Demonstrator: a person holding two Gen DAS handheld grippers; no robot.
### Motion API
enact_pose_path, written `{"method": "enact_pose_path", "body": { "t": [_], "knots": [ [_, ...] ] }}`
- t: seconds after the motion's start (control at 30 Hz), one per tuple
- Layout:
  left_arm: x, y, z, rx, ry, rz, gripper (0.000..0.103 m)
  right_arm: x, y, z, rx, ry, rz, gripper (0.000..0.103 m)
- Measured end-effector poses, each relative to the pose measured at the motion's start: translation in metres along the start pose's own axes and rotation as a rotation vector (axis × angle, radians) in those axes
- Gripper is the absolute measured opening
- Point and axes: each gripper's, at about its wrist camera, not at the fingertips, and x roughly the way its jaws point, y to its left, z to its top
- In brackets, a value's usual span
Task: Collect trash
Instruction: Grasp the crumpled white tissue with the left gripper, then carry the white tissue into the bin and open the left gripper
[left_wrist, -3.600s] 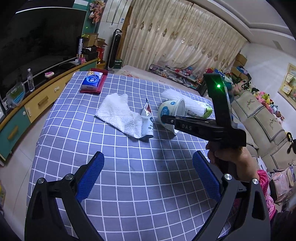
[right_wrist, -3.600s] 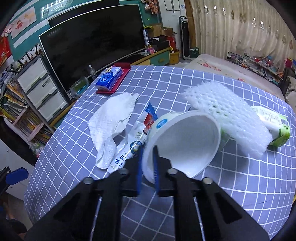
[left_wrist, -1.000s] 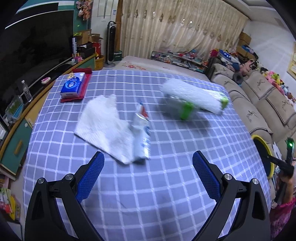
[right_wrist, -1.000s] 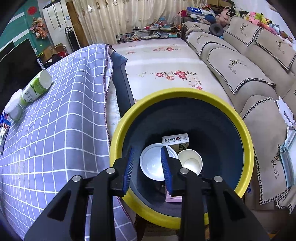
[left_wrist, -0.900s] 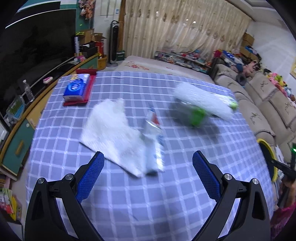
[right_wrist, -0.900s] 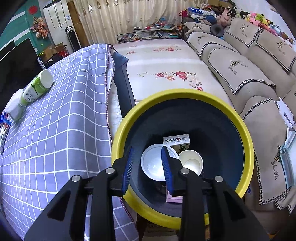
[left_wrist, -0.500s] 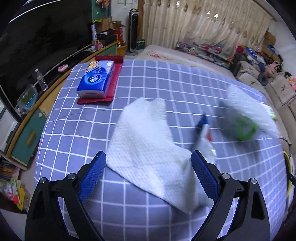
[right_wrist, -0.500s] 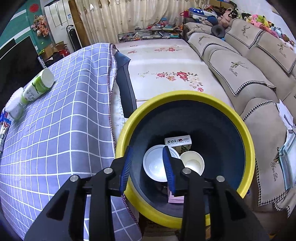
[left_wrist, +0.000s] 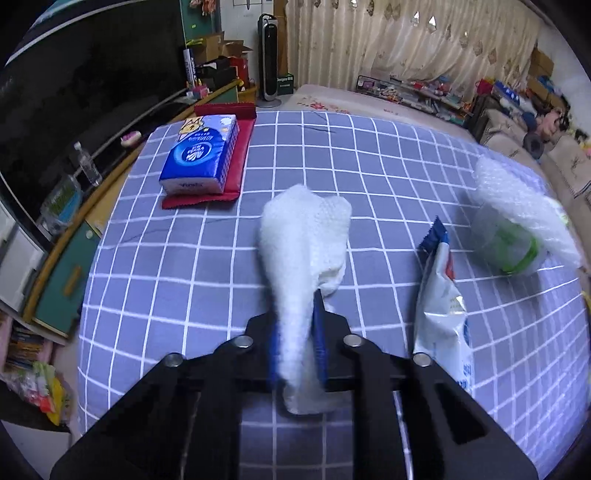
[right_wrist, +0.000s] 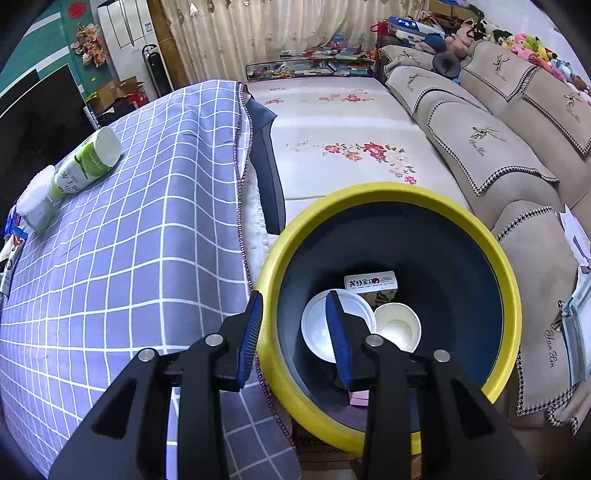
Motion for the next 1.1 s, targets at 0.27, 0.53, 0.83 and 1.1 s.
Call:
{"method": "enact_pose_path", "body": {
  "t": [0.27, 0.53, 0.83, 1.1],
  "knots": [
    [-0.06, -0.002, -0.024, 0.061, -0.08, 0.003, 0.013, -0.016, 0.0, -0.001, 0.001, -0.036, 0.014, 0.034],
    [-0.141, -0.067, -0.049, 0.216, -0.161, -0.101, 0.013, -0.033, -0.01, -0.009, 0.022, -0.069, 0.028, 0.034],
    [-0.156, -0.203, -0.074, 0.409, -0.125, -0.351, 0.013, -0.054, -0.044, -0.029, 0.079, -0.104, 0.021, 0.038],
    [-0.137, -0.342, -0.084, 0.58, -0.041, -0.563, 0.013, -0.084, -0.093, -0.054, 0.153, -0.139, -0.034, 0.039]
  ]
}}
